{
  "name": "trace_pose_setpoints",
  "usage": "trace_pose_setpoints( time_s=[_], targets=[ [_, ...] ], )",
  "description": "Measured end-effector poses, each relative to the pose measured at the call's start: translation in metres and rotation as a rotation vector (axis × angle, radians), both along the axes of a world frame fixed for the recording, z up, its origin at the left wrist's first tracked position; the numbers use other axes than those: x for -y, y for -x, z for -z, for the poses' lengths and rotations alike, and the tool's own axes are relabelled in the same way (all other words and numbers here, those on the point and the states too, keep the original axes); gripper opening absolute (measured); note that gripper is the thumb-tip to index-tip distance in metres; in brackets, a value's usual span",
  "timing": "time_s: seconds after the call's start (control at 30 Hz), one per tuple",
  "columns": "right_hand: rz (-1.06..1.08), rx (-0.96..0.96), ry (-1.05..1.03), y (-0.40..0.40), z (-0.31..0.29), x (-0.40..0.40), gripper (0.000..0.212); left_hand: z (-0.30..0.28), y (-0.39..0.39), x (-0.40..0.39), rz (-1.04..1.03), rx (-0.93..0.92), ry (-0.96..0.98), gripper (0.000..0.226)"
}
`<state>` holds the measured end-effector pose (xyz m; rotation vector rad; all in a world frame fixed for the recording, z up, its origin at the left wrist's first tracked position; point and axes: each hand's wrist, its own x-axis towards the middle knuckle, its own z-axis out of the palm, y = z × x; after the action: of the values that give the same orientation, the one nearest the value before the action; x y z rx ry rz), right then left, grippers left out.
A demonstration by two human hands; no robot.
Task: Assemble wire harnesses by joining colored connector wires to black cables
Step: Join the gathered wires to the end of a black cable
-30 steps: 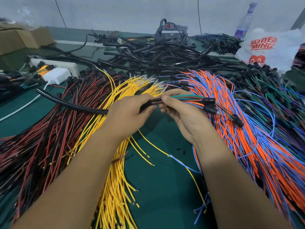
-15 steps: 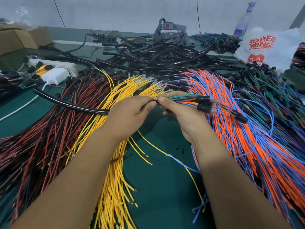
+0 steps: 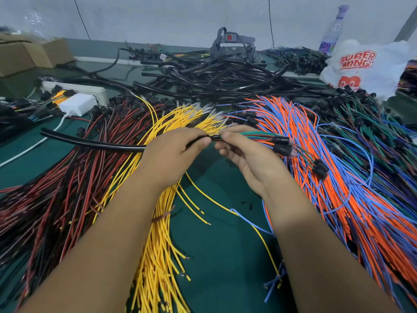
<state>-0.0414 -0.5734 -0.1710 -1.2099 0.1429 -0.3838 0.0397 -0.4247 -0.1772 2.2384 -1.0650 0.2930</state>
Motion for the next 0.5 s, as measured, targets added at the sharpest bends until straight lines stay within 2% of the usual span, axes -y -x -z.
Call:
trace_pose_setpoints(
  time_s=[0.13, 0.3, 0.4, 0.5],
  targets=[
    [-0.010, 0.023, -0.015, -0.0005, 0.0010, 0.0020, 0.021, 0.0003, 0.0001, -0.0019, 0.017, -0.047, 0.002, 0.028],
    [0.009, 0.011, 0.061, -0.0024, 0.0021, 0.0004, 0.021, 0.0008, 0.0027, 0.0008, -0.052, -0.116, 0.050, 0.039],
    [0.060, 0.024, 0.092, -0.0031, 0.0027, 0.0007, 0.019, 0.0003, 0.0045, 0.0027, -0.028, -0.128, 0.154, 0.032],
    [0.105, 0.036, 0.141, -0.0033, 0.0032, 0.0018, 0.019, -0.0040, 0.0054, 0.0043, 0.034, -0.039, 0.169, 0.026]
  ],
)
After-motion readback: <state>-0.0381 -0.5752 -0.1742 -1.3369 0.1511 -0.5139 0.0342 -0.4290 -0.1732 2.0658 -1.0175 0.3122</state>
